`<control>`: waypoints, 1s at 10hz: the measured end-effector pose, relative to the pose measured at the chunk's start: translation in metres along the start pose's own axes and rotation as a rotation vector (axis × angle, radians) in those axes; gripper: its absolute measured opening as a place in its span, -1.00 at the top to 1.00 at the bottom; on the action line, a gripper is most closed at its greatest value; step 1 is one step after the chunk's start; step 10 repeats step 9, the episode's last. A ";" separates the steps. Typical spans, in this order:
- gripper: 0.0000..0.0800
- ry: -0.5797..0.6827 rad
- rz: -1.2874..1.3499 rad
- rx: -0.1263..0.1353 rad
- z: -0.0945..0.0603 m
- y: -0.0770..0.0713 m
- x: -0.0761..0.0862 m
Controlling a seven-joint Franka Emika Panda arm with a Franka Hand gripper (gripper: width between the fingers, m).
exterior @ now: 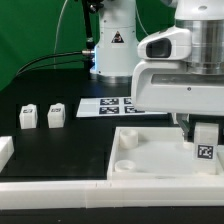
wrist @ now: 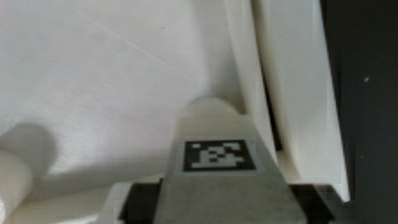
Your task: Assemble one leg
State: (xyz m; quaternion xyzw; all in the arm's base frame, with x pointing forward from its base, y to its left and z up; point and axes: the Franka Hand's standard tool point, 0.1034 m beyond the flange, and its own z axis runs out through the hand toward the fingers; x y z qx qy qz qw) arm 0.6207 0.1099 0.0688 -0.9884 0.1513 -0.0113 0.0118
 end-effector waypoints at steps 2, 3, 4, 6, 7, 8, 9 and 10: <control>0.27 0.008 0.150 -0.009 0.000 0.007 0.000; 0.26 0.009 0.214 -0.018 -0.001 0.012 0.001; 0.26 0.012 0.328 -0.028 -0.001 0.017 0.002; 0.24 0.021 0.407 -0.042 -0.001 0.024 0.004; 0.24 0.022 0.404 -0.044 -0.001 0.025 0.004; 0.24 0.021 0.404 -0.044 0.000 0.025 0.004; -0.25 0.021 0.404 -0.044 0.000 0.025 0.004; -0.25 0.021 0.404 -0.044 0.000 0.025 0.004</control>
Offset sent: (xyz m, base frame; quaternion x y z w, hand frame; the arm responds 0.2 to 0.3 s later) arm -0.0042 -0.0023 0.0043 0.0036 0.0037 0.3216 0.9469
